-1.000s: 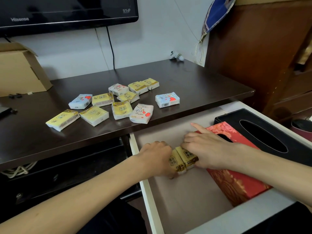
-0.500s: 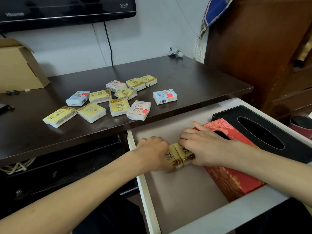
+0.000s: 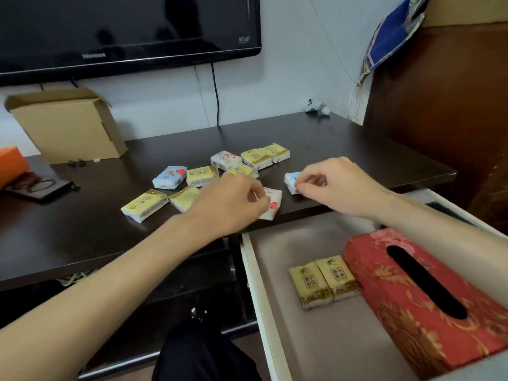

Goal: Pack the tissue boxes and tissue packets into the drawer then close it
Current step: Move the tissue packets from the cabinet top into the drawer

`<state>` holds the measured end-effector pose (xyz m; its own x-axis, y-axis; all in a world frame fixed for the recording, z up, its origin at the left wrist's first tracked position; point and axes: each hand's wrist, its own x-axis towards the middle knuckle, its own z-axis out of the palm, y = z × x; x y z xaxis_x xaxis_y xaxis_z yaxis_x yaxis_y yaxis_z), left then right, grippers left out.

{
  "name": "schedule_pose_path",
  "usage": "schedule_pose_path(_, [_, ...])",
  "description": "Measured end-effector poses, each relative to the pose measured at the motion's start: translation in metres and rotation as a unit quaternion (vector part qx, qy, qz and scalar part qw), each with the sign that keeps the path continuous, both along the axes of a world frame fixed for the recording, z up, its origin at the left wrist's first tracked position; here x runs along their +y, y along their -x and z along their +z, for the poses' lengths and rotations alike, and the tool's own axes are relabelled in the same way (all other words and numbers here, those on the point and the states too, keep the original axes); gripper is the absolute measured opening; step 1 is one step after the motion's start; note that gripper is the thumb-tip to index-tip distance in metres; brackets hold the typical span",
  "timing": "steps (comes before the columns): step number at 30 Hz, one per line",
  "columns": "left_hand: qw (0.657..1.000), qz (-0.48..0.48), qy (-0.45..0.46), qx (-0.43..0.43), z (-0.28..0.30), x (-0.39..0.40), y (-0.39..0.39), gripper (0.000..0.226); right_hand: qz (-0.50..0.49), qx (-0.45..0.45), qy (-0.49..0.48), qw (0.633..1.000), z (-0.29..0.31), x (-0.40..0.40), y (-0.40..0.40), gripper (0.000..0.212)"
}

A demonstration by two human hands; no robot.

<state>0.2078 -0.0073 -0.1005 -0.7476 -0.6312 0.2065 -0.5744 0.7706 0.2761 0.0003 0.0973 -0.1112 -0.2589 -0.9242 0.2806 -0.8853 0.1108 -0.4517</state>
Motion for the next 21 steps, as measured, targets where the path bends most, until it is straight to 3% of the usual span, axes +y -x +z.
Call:
schedule_pose_path(6, [0.996,0.084,-0.01,0.007,0.011,-0.088,-0.01,0.019,-0.009,-0.062,0.005,0.998,0.011,-0.079,0.009,0.017])
schedule_pose_path(9, [0.994,0.101,-0.025,-0.011,0.009,-0.127,0.0,0.028,-0.007,-0.052,-0.008,0.999,0.014,-0.12,0.01,0.026])
schedule_pose_path(15, [0.997,0.014,-0.033,-0.07,0.002,-0.195,0.04,0.066,0.03,0.067,-0.106,0.992,0.004,-0.183,0.02,0.055])
schedule_pose_path(21, [0.98,-0.027,-0.074,-0.181,-0.001,-0.235,0.062,0.082,0.051,0.206,-0.128,0.969,-0.006,-0.205,0.033,0.031])
